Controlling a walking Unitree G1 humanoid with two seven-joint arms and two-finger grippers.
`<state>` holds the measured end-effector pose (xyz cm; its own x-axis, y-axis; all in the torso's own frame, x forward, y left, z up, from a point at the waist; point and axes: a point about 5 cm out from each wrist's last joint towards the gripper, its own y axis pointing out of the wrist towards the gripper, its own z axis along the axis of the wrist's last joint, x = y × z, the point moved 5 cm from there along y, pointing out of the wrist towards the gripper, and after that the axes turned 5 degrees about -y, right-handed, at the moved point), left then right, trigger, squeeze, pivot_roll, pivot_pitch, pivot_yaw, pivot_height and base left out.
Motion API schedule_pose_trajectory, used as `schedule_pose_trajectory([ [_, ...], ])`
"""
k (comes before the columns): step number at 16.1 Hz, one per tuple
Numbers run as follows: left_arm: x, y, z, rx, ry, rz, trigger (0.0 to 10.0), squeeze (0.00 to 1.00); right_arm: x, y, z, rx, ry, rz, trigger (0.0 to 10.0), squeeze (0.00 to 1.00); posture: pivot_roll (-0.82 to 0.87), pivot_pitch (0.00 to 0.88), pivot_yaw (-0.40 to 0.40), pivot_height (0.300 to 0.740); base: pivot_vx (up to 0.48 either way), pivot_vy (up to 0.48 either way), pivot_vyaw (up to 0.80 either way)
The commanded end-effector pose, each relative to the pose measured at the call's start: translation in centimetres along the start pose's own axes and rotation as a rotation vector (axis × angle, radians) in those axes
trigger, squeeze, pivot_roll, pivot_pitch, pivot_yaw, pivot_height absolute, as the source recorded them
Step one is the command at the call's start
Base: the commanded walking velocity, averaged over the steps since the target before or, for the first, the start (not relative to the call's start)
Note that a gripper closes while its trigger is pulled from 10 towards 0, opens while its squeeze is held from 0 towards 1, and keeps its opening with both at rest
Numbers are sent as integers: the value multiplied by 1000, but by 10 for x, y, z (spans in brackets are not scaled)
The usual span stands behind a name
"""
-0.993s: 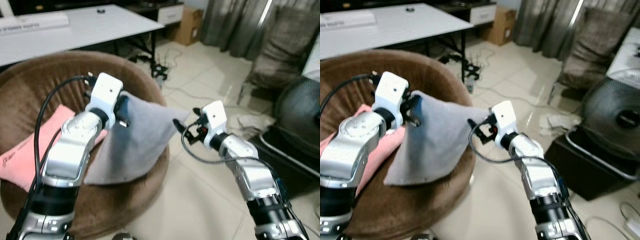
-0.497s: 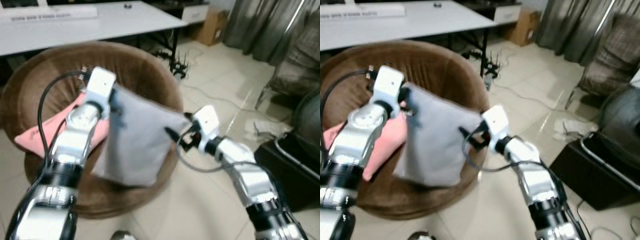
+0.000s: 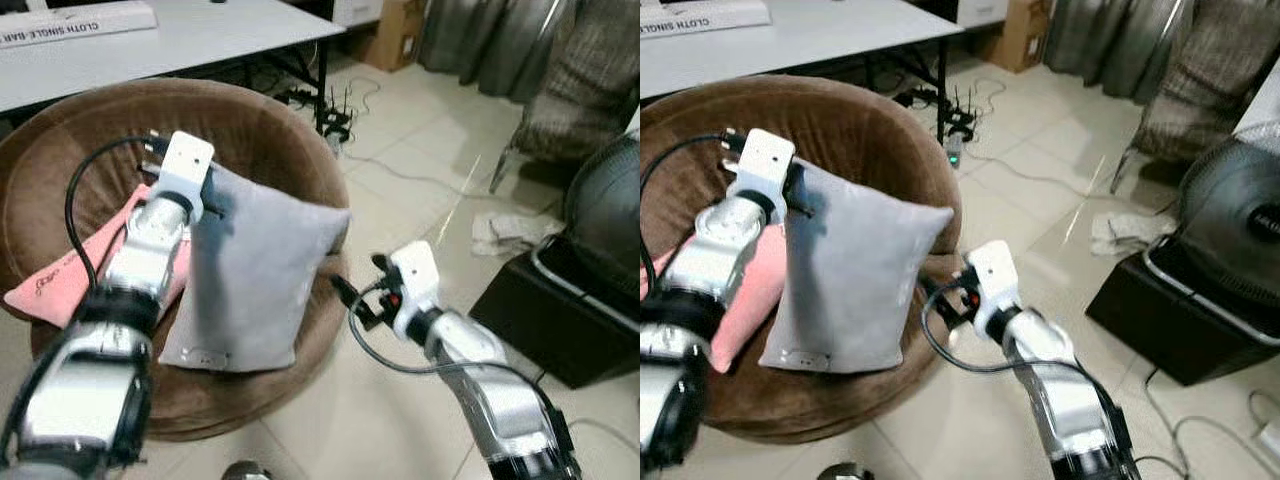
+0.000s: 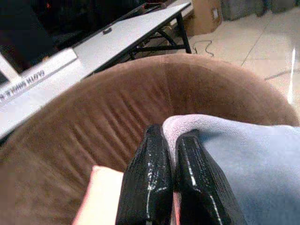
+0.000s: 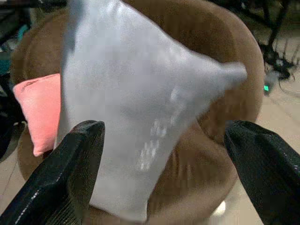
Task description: Move the pillow to the sofa from floor
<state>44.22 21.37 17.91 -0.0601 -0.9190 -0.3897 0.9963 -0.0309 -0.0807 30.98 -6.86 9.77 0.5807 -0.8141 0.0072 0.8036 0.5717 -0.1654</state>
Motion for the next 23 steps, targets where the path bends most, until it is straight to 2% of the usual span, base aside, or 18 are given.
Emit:
schedule_pose_trajectory([
  [1, -8, 5, 19, 53, 81, -1, 10000, 0, 1, -4, 5, 11, 7, -17, 10000, 0, 48, 65, 27, 740, 0, 0, 0],
  [3, -22, 7, 17, 31, 128, 48, 10000, 0, -11, -11, 9, 14, 9, 21, 10000, 0, 18, 101, 38, 740, 0, 0, 0],
  [4, -32, 7, 16, 10, 154, 94, 10000, 0, -23, -11, 11, 13, 0, 95, 10000, 0, 7, 113, 40, 740, 0, 0, 0],
  [5, -36, 7, 15, -3, 152, 108, 10000, 0, -30, -11, 12, 7, -12, 138, 10000, 0, 5, 116, 41, 740, 0, 0, 0],
  [6, -43, 7, 11, -24, 144, 136, 10000, 0, -44, -11, 12, -12, -48, 229, 10000, 0, -16, 131, 43, 740, 0, 0, 0],
  [8, -47, 5, 1, -65, 171, 147, 10000, 0, -59, -10, 15, -20, -81, 325, 10000, 0, -42, 159, 50, 740, 0, 0, 0],
  [9, -52, 2, -12, -112, 193, 167, 10000, 0, -69, -6, 19, -15, -87, 383, 10000, 0, -60, 172, 56, 740, 0, 0, 0],
  [10, -60, -2, -19, -146, 217, 195, 10000, 43, -76, -3, 22, -7, -99, 422, 10000, 0, -64, 177, 55, 740, 0, 0, 0],
  [11, -68, -4, -22, -164, 249, 227, 10000, 745, -80, -1, 23, -2, -103, 447, 10000, 0, -64, 180, 54, 740, 0, 0, 0],
  [12, -73, -6, -25, -181, 267, 242, 10000, 1000, -84, -1, 23, -3, -108, 460, 10000, 0, -62, 188, 53, 740, 0, 0, 0],
  [16, -97, -15, -32, -235, 346, 317, 10000, 1000, -84, 3, 21, -11, -135, 428, 10000, 0, -65, 191, 54, 740, 0, 0, 0],
  [19, -101, -18, -34, -245, 355, 341, 10000, 1000, -79, 3, 18, -17, -131, 407, 10000, 0, -56, 183, 52, 740, 0, 0, 0],
  [20, -100, -18, -34, -238, 338, 344, 10000, 1000, -77, 3, 17, -19, -132, 404, 10000, 0, -53, 175, 55, 740, 0, 0, 0],
  [21, -93, -15, -34, -221, 276, 323, 10000, 1000, -75, 3, 16, -20, -137, 397, 10000, 0, -50, 159, 55, 740, 0, 0, 0],
  [22, -78, -12, -37, -192, 134, 272, 10000, 980, -70, 3, 16, -20, -145, 373, 10000, 0, -43, 133, 62, 740, 0, 0, 0],
  [23, -60, -8, -39, -160, -28, 201, 10000, 318, -62, 3, 15, -19, -157, 330, 10000, 0, -46, 110, 69, 740, 0, 0, 0],
])
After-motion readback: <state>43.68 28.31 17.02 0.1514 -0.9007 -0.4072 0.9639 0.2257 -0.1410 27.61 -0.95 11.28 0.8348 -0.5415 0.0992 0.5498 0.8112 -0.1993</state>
